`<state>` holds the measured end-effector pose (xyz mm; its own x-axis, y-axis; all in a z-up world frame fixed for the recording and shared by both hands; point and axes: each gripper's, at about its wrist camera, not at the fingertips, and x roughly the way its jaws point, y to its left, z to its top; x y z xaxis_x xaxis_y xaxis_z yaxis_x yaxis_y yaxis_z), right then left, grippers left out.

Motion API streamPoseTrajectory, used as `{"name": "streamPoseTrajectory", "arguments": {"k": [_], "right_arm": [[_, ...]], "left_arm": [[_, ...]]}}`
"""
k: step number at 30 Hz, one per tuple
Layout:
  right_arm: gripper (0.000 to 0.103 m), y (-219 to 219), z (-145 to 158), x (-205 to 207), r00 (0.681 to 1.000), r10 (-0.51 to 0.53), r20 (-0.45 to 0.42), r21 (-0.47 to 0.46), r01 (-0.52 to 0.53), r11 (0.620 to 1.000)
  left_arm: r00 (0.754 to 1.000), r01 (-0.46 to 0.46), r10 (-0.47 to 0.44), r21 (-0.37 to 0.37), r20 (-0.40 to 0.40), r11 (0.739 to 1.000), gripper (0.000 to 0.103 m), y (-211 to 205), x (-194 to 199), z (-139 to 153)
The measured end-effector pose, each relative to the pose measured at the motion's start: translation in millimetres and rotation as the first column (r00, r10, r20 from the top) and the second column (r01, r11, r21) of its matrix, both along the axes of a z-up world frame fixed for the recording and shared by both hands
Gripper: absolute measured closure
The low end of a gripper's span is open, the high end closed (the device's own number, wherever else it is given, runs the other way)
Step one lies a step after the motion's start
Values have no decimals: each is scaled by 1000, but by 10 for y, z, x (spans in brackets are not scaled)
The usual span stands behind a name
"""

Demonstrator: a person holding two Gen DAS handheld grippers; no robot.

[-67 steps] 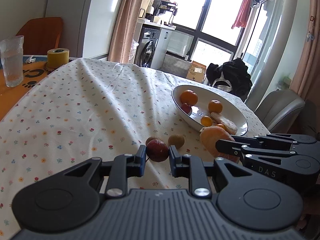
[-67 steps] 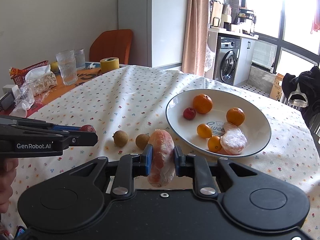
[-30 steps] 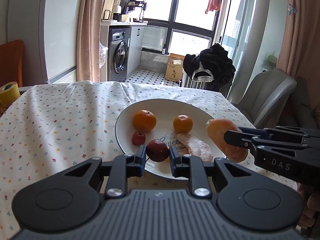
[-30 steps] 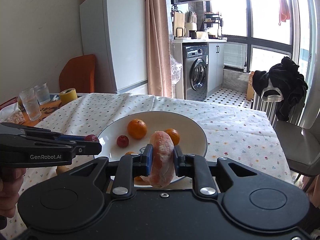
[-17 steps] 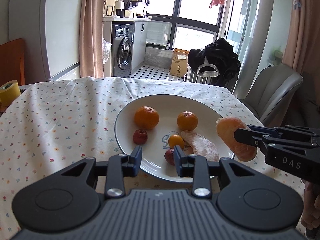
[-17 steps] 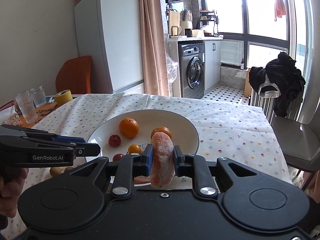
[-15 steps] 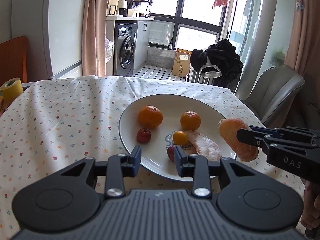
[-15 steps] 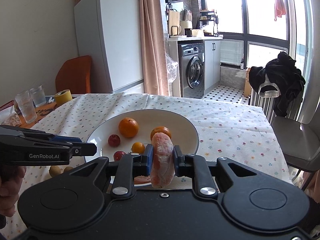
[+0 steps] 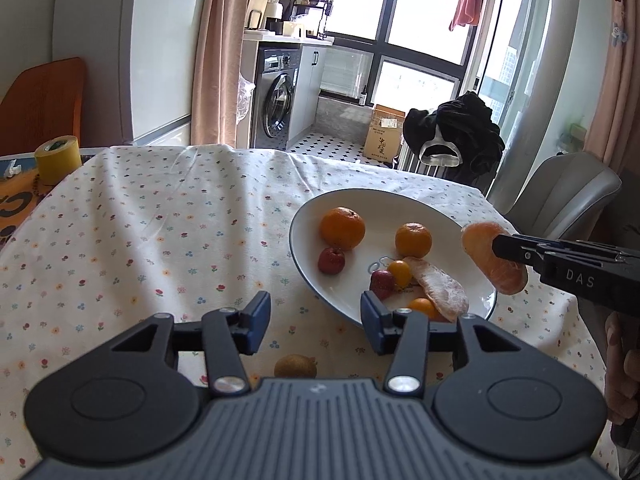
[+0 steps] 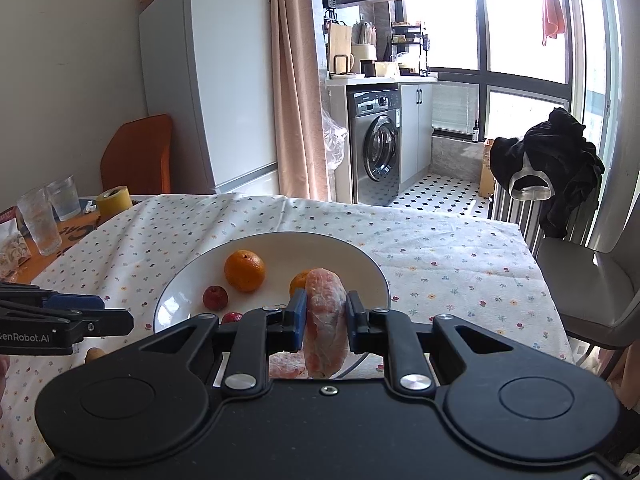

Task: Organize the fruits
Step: 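Lower the peeled fruit into the bowl and open the right gripper, then move both grippers toward the brown kiwis beside the bowl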

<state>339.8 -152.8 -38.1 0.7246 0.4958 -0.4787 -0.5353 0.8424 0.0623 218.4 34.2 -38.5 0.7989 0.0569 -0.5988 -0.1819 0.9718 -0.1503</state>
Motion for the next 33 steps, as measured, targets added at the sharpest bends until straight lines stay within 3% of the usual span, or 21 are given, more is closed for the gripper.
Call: {"name": "streamPoseTrajectory", "arguments": {"k": [2, 4, 6, 8, 19, 26, 33], "right_arm": [[84, 30, 19, 23, 1000, -17, 11, -2, 17, 1000], [76, 52, 33, 33, 999, -33, 29, 4, 32, 999], [59, 59, 42, 26, 999, -32, 29, 10, 32, 999], [56, 62, 52, -11, 999, -36, 31, 16, 36, 999], [49, 137, 50, -268, 1000, 9, -13, 25, -9, 1000], [41, 258, 44, -447, 998, 60, -23, 35, -59, 998], [38, 386, 17, -617, 993, 114, -36, 38, -112, 993]], "left_arm": [[1000, -9, 9, -4, 3, 1000, 54, 35, -35, -1], [1000, -19, 19, -6, 5, 1000, 53, 72, -76, 4], [1000, -26, 26, -9, 8, 1000, 50, 101, -119, 12], [999, -31, 31, -9, 15, 999, 46, 121, -160, 23], [998, -56, 57, -22, 37, 998, 37, 249, -375, 61], [996, -77, 79, -31, 49, 997, 37, 335, -547, 86], [994, -93, 95, -38, 50, 995, 36, 381, -692, 76]]}}
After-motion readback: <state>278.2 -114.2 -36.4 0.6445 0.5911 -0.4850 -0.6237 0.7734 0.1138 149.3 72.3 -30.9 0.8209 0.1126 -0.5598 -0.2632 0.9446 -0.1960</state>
